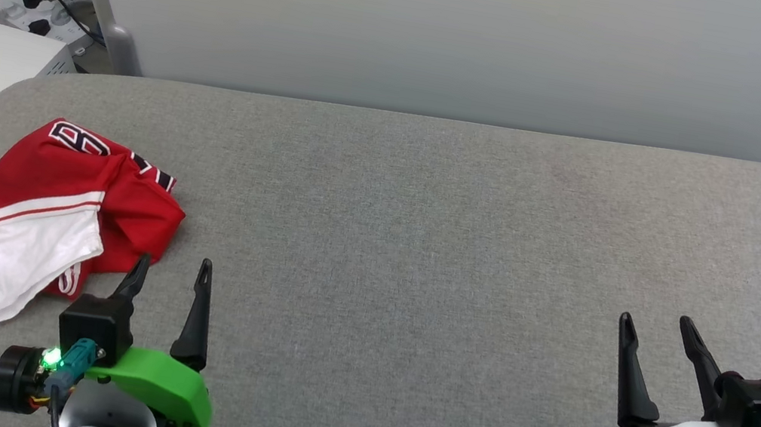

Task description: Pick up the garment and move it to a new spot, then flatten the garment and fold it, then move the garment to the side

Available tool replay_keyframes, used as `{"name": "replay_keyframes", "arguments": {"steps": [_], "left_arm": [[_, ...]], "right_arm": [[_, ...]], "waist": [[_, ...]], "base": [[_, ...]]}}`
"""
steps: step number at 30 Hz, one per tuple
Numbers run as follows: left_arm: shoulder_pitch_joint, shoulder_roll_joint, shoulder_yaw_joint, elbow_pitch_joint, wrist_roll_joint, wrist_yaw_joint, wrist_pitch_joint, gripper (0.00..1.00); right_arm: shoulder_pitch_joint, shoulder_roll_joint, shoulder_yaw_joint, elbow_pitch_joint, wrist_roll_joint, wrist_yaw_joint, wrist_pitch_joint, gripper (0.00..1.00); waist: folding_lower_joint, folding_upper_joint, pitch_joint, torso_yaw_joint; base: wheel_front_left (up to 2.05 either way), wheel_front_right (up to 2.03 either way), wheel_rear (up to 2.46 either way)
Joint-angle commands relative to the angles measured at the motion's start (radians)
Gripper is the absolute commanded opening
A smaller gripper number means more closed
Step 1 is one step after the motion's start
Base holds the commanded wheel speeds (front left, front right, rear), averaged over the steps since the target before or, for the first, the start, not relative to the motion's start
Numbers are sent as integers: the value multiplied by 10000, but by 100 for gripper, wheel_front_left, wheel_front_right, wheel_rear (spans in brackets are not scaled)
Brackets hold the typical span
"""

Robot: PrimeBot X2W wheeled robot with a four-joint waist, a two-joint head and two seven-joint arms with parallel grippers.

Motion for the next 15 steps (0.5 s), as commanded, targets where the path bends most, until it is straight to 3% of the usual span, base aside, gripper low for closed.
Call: {"name": "replay_keyframes", "arguments": {"steps": [1, 15], "left_arm": [[83, -15, -14, 18, -84, -41, -115, 100], [134, -20, -89, 301, -359, -124, -404, 100]], "right_arm": [[66, 5, 15, -31, 113, -2, -119, 100], [124, 6, 13, 119, 205, -3, -405, 100]], "waist": [[0, 0, 0, -1], [0, 0, 5, -10]], "base": [[0, 0, 0], [0, 0, 0]]}}
